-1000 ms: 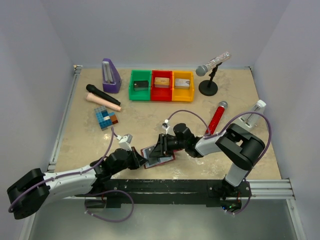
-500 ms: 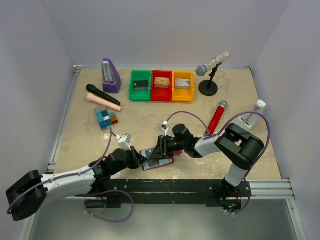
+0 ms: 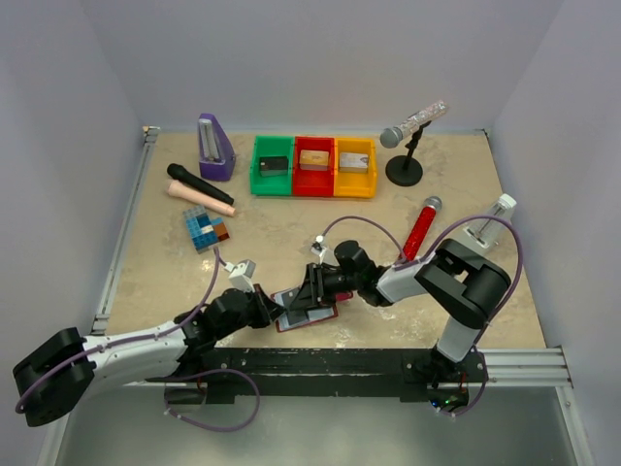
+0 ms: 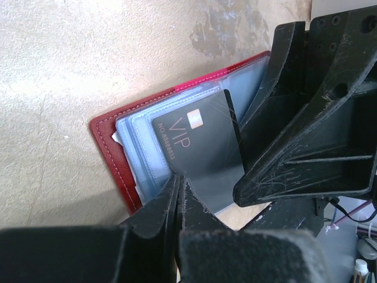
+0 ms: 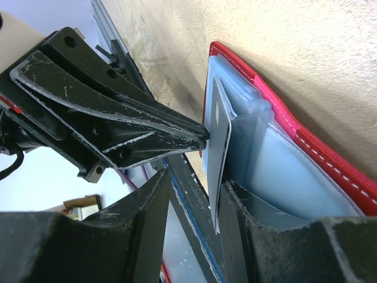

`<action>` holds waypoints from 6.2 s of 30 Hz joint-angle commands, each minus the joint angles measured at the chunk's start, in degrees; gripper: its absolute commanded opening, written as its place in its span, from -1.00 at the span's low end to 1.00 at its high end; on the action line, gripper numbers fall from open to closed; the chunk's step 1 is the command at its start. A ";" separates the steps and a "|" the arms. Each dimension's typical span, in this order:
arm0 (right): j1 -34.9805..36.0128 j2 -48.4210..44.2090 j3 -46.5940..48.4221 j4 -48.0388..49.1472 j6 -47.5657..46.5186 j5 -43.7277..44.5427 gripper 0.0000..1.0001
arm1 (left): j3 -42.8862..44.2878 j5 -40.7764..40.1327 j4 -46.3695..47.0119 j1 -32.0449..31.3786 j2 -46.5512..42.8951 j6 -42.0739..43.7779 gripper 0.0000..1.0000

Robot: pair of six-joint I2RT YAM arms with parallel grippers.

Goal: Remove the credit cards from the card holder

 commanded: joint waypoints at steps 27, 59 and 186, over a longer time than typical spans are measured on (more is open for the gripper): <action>1.34 -2.60 2.20 -1.58 -1.08 -1.92 -0.19 | -5.25 -3.00 -3.10 -0.26 -3.41 -2.60 -1.00; 0.38 -8.93 -0.43 -7.11 -3.63 0.36 -0.23 | -5.77 -4.23 -4.77 -0.26 -0.33 -3.48 -1.00; -2.70 -17.46 -0.35 -26.27 -10.92 6.51 -1.00 | -8.06 -3.09 2.53 -0.35 6.88 -6.82 -1.00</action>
